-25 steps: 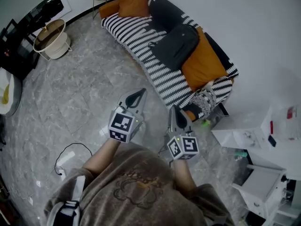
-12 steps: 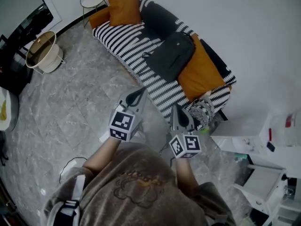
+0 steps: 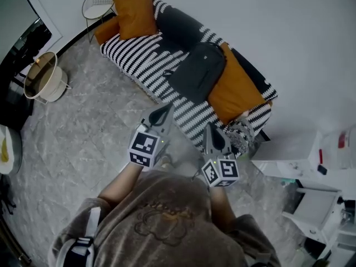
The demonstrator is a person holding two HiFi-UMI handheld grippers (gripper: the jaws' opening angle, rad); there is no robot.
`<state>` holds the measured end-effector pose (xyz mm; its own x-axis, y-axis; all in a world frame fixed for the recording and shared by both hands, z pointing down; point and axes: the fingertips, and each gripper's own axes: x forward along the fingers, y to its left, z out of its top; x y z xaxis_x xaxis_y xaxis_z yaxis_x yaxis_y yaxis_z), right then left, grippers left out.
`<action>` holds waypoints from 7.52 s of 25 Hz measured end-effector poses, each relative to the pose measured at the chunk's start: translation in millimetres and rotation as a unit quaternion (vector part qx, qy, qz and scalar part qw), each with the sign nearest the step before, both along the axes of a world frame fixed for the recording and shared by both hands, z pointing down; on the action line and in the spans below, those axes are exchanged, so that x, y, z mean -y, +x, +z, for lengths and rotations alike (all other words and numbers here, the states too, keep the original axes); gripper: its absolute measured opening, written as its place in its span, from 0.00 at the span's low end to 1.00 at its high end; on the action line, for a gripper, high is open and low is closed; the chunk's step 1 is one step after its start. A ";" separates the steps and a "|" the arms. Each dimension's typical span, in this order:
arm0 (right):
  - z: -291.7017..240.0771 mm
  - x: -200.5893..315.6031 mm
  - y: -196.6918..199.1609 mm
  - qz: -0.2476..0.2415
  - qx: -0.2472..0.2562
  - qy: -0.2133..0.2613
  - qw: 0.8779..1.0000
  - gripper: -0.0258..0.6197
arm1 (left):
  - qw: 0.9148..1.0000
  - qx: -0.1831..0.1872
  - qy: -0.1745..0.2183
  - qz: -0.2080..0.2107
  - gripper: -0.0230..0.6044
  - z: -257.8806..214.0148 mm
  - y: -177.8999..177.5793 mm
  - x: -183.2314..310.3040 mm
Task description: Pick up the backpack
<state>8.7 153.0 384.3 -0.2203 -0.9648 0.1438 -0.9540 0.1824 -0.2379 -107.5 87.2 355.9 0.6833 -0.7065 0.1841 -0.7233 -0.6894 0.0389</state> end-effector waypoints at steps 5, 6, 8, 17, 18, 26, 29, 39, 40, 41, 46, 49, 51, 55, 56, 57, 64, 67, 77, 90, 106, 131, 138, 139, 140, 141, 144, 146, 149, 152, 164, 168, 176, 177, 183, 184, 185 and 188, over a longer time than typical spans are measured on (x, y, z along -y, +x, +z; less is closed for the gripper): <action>7.3 18.0 11.4 0.011 -0.002 -0.008 1.000 0.04 | 1.000 -0.003 -0.002 -0.005 0.04 7.1 5.1 22.0; 8.6 22.6 14.0 0.012 -0.002 -0.008 1.000 0.04 | 1.000 -0.004 -0.002 -0.005 0.04 8.5 6.7 27.0; 11.8 33.5 18.6 0.014 -0.001 -0.010 1.000 0.04 | 1.000 -0.004 -0.003 -0.003 0.04 11.7 10.9 38.3; 25.2 101.3 42.9 0.017 0.005 -0.012 1.000 0.04 | 1.000 0.001 -0.004 0.001 0.04 21.4 35.0 102.8; 25.7 110.4 45.3 0.017 0.006 -0.012 1.000 0.04 | 1.000 0.001 -0.004 0.002 0.04 22.2 37.7 111.4; 26.7 180.9 67.6 0.015 0.009 -0.016 1.000 0.04 | 1.000 -0.002 -0.013 0.010 0.04 24.0 63.4 180.8; 23.7 206.7 77.6 0.013 0.006 -0.018 1.000 0.04 | 1.000 -0.001 -0.019 0.009 0.04 24.8 74.0 206.7; 17.3 283.7 125.3 0.010 0.001 -0.006 1.000 0.04 | 1.000 0.003 -0.002 0.004 0.04 19.9 121.1 286.4; 17.0 290.6 129.5 0.009 0.001 -0.005 1.000 0.04 | 1.000 0.004 0.000 0.002 0.04 20.0 124.6 293.0; 16.5 297.4 133.3 0.009 0.002 -0.004 1.000 0.04 | 1.000 0.005 0.002 0.001 0.04 20.0 127.7 299.6; 16.9 328.2 148.0 0.015 0.003 -0.001 1.000 0.04 | 1.000 0.010 0.003 0.002 0.04 20.3 140.6 331.5; 14.1 345.2 148.9 0.025 0.002 -0.004 1.000 0.04 | 1.000 0.010 0.000 0.012 0.04 21.1 144.8 348.5; 12.9 356.7 150.5 0.036 0.001 -0.004 0.999 0.04 | 1.000 0.012 -0.001 0.022 0.04 23.2 148.5 360.3; 14.4 373.9 156.6 0.065 0.004 -0.004 0.998 0.04 | 0.999 0.023 -0.005 0.049 0.04 30.5 158.7 380.7; 14.6 378.6 157.8 0.072 0.005 -0.004 0.997 0.04 | 0.998 0.025 -0.006 0.056 0.04 31.5 160.9 386.9; 14.9 383.2 159.2 0.079 0.005 -0.005 0.997 0.04 | 0.998 0.024 -0.007 0.062 0.04 31.7 163.3 393.2; 22.1 406.0 175.5 0.120 0.010 -0.011 0.993 0.04 | 0.996 0.026 -0.015 0.087 0.07 42.2 180.6 424.7; 27.7 411.5 180.9 0.129 0.017 -0.018 0.991 0.26 | 0.995 0.023 -0.026 0.097 0.15 50.3 188.2 431.6; 51.4 440.9 194.4 0.142 0.024 -0.045 0.988 0.49 | 0.991 0.027 -0.054 0.119 0.67 74.9 213.1 461.6; 186.9 471.1 235.3 0.166 0.029 -0.127 0.978 0.49 | 0.980 0.093 -0.125 0.124 0.67 212.1 234.5 507.0; 398.1 458.7 259.9 0.180 0.027 -0.221 0.958 0.52 | 0.961 0.151 -0.197 0.125 0.66 423.9 231.8 510.6; 377.7 446.6 237.3 0.190 0.105 -0.202 0.955 0.11 | 0.945 0.173 -0.224 0.162 0.12 399.4 227.9 483.4; 303.8 436.1 232.9 0.187 0.111 -0.163 0.962 0.10 | 0.955 0.160 -0.183 0.167 0.12 326.1 226.3 476.9; 291.0 436.7 233.9 0.187 0.108 -0.157 0.964 0.10 | 0.957 0.158 -0.176 0.168 0.12 312.9 227.1 477.1; 276.6 437.7 235.1 0.187 0.104 -0.151 0.965 0.11 | 0.959 0.156 -0.169 0.168 0.12 298.4 227.9 477.6; 260.8 438.7 236.4 0.187 0.100 -0.145 0.966 0.10 | 0.960 0.152 -0.162 0.167 0.12 283.1 228.6 478.0; 212.2 436.0 238.4 0.186 0.088 -0.124 0.971 0.11 | 0.965 0.142 -0.150 0.159 0.12 237.3 228.1 473.0; 182.9 428.8 237.2 0.185 0.082 -0.111 0.973 0.11 | 0.969 0.135 -0.145 0.148 0.12 208.6 224.9 464.3; 141.4 415.0 233.3 0.181 0.072 -0.101 0.976 0.11 | 0.974 0.124 -0.133 0.137 0.12 166.8 220.2 449.6; 105.4 401.9 231.0 0.175 0.065 -0.094 0.978 0.11 | 0.975 0.119 -0.122 0.139 0.12 130.5 217.0 436.1; 37.1 350.5 230.3 0.141 0.041 -0.064 0.987 0.11 | 0.983 0.098 -0.090 0.128 0.12 64.0 212.3 375.8; 24.7 336.1 210.9 0.134 0.041 -0.060 0.988 0.11 | 0.983 0.099 -0.083 0.132 0.12 52.0 193.0 361.0; 23.8 294.7 158.3 0.155 0.044 -0.051 0.986 0.11 | 0.979 0.103 -0.078 0.157 0.12 49.4 145.0 326.8; 22.8 287.0 148.8 0.159 0.044 -0.052 0.985 0.11 | 0.978 0.104 -0.076 0.162 0.12 48.5 137.2 321.0; 17.4 243.4 97.2 0.192 0.044 -0.045 0.979 0.11 | 0.974 0.102 -0.065 0.193 0.12 41.9 92.0 285.9; 16.0 236.2 89.0 0.197 0.045 -0.044 0.978 0.11 | 0.973 0.101 -0.063 0.197 0.12 40.4 84.7 279.6; 14.2 229.7 80.9 0.202 0.047 -0.043 0.977 0.11 | 0.972 0.101 -0.062 0.201 0.12 38.7 77.5 273.7; 6.9 213.8 59.3 0.209 0.048 -0.039 0.976 0.11 | 0.971 0.100 -0.057 0.210 0.12 30.8 58.1 260.1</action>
